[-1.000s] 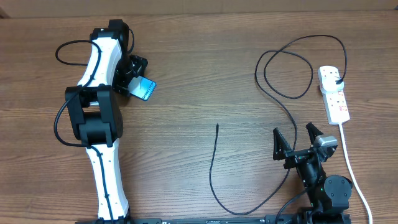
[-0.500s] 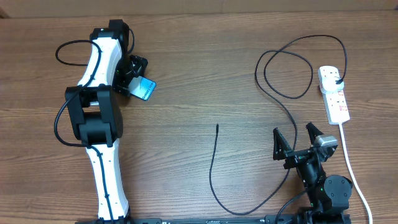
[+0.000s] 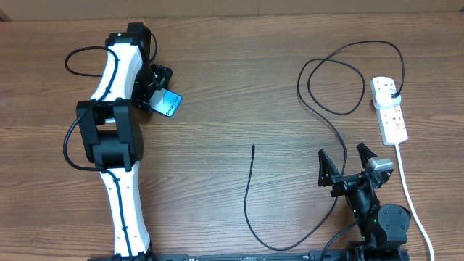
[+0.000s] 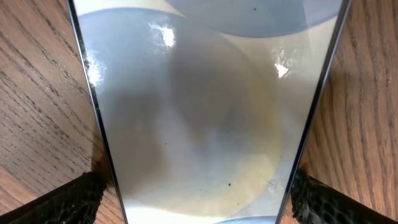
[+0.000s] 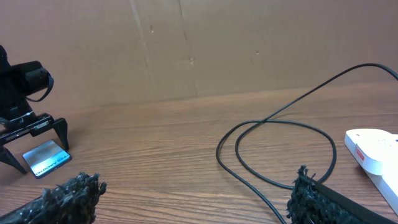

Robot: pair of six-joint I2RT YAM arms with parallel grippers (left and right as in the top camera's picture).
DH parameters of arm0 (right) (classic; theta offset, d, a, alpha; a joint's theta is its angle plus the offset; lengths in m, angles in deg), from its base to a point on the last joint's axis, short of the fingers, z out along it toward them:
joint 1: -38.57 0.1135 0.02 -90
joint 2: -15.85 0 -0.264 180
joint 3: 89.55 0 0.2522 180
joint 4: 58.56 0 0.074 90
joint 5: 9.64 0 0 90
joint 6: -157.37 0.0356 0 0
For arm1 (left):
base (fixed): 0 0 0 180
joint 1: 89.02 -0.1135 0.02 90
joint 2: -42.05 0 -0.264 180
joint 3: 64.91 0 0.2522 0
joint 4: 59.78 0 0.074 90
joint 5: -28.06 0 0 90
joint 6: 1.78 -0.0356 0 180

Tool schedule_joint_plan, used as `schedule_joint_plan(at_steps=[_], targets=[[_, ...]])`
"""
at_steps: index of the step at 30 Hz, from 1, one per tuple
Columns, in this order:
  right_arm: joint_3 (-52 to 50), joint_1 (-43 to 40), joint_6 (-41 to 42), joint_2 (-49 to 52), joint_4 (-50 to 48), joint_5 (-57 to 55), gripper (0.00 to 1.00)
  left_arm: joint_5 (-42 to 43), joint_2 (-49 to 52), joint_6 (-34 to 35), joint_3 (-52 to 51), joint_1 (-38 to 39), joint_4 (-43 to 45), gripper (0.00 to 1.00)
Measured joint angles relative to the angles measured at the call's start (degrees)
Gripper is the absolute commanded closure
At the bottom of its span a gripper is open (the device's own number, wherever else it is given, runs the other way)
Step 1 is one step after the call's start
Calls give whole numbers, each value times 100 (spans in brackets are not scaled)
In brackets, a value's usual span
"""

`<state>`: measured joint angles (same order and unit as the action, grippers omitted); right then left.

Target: Plug charger to phone and switch on socket

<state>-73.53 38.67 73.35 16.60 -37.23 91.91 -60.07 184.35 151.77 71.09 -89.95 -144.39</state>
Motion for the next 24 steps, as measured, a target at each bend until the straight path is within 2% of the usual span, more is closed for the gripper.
schedule_joint_plan(at_steps=[9,24], targets=[[0,0,-2,0,-2,2,0,4,0,2,0,11,-11,9],[0,0,-2,0,0,2,0,4,0,2,0,11,-11,12]])
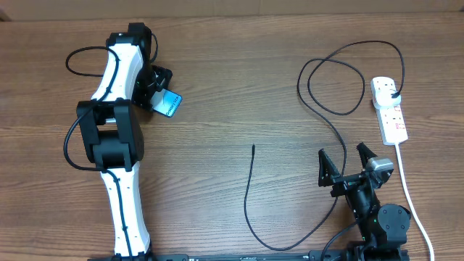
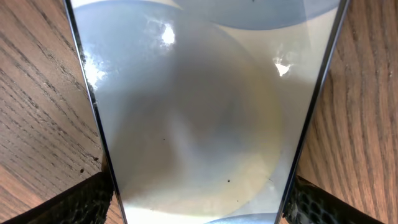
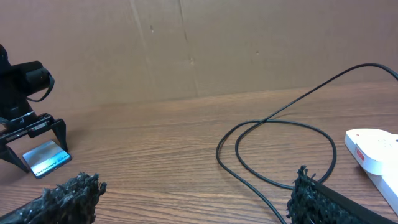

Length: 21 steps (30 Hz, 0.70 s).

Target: Plug charger to phone and switch on socket

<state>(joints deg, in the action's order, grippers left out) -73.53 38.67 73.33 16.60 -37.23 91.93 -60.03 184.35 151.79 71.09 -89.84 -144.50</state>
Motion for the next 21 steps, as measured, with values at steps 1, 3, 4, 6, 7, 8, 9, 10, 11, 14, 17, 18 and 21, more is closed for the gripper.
schedule_joint_plan(at_steps=[1,3,4,6,7,8,9,10,11,14,17,18,21], targets=[[0,0,-2,0,0,0,0,0,0,0,0,0,0,14],[0,0,-2,0,-2,0,0,-2,0,0,0,9,0,16],[0,0,0,0,0,0,0,-2,0,2,0,9,0,18],[0,0,0,0,0,0,0,-2,0,2,0,9,0,20],[0,0,0,0,0,2,0,-2,0,2,0,9,0,20],[0,0,2,0,-2,-2,0,-2,0,2,0,9,-2,20],[0,0,0,0,0,0,0,-2,0,2,0,9,-2,20],[0,0,0,0,-2,-2,0,-2,0,2,0,9,-2,20],[0,0,-2,0,0,0,0,-2,0,2,0,9,-2,20],[0,0,2,0,-2,-2,0,-2,0,2,0,9,-2,20],[0,0,-4,0,0,0,0,-2,0,2,0,9,-2,21],[0,0,0,0,-4,0,0,-2,0,2,0,9,-2,21],[0,0,2,0,2,0,0,-2,0,2,0,9,-2,21]])
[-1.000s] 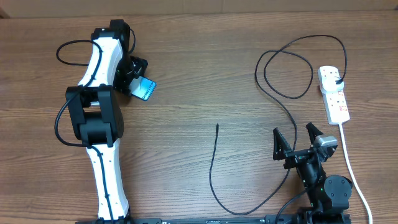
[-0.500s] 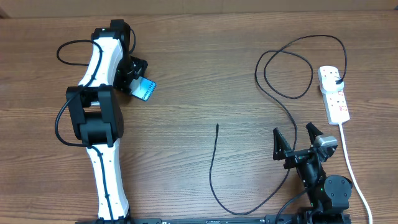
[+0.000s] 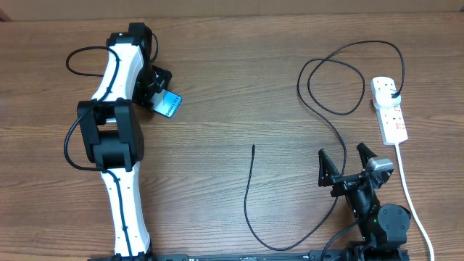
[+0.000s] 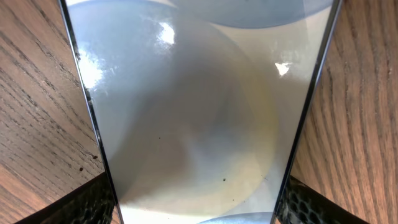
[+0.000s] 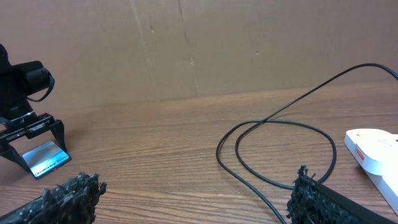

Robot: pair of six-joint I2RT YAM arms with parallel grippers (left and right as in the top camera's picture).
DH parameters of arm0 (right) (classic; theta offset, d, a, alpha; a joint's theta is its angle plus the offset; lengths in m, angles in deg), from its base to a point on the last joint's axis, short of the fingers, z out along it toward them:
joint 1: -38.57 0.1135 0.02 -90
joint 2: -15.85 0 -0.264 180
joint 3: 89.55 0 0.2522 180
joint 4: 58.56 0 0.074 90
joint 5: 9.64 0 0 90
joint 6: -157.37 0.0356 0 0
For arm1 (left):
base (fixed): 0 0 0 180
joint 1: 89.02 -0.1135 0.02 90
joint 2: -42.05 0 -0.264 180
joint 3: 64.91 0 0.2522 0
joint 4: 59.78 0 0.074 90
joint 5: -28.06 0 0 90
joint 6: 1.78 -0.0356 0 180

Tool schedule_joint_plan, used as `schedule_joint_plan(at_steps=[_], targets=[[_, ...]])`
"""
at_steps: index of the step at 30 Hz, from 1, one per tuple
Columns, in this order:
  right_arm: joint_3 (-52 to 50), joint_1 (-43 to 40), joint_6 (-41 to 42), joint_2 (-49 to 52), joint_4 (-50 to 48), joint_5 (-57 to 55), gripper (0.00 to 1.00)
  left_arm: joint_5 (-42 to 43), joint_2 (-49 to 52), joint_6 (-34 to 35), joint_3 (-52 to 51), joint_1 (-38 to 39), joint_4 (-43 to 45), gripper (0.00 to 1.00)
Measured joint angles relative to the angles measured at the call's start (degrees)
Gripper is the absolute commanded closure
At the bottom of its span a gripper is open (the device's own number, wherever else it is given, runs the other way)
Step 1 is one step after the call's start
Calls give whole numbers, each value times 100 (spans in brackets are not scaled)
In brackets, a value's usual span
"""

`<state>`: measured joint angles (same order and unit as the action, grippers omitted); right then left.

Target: Plug charger to phone and switch on socket

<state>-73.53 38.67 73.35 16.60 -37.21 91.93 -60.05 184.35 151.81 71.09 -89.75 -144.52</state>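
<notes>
The phone point(image 4: 193, 106) fills the left wrist view, its glossy face up on the wooden table. My left gripper point(image 4: 196, 202) has both fingers against the phone's long edges, shut on it. From overhead the phone point(image 3: 170, 106) lies at the far left with the left gripper point(image 3: 161, 98) on it. The black charger cable point(image 3: 246, 196) runs from the white socket strip point(image 3: 389, 110) and ends in a free plug tip point(image 3: 253, 148) mid-table. My right gripper point(image 3: 346, 161) stands open near the front right, holding nothing; it point(image 5: 193, 186) faces the cable's loop point(image 5: 273, 124).
A brown cardboard wall point(image 5: 186, 43) backs the wooden table point(image 3: 239, 80). The socket strip's white lead point(image 3: 409, 196) runs down the right edge beside the right arm. The left arm's own black cable point(image 3: 72, 61) loops at the far left.
In the left wrist view the fingers have drawn slightly further in and now sit tight on the phone's edges. The right arm, cable and socket strip have not moved.
At first my left gripper straddled the phone with its fingers a little outside the edges. They then stood closer, and now press against both sides. The phone has stayed at the same spot on the table, and the right gripper has stayed open and still.
</notes>
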Motion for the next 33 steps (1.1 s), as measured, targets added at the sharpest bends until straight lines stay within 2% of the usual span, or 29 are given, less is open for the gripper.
schedule_joint_plan(at_steps=[7,15,23,27,33], targets=[[0,0,0,0,-7,0,0,-2,0,-4,4,0,-11,30],[0,0,-2,0,-2,-2,0,-2,0,-4,4,0,-9,44],[0,0,-2,0,-2,0,0,-4,0,-4,4,0,0,67],[0,0,-2,0,-2,0,0,0,0,-4,4,0,0,95],[0,0,-2,0,-2,0,0,7,0,-4,4,0,-7,96]])
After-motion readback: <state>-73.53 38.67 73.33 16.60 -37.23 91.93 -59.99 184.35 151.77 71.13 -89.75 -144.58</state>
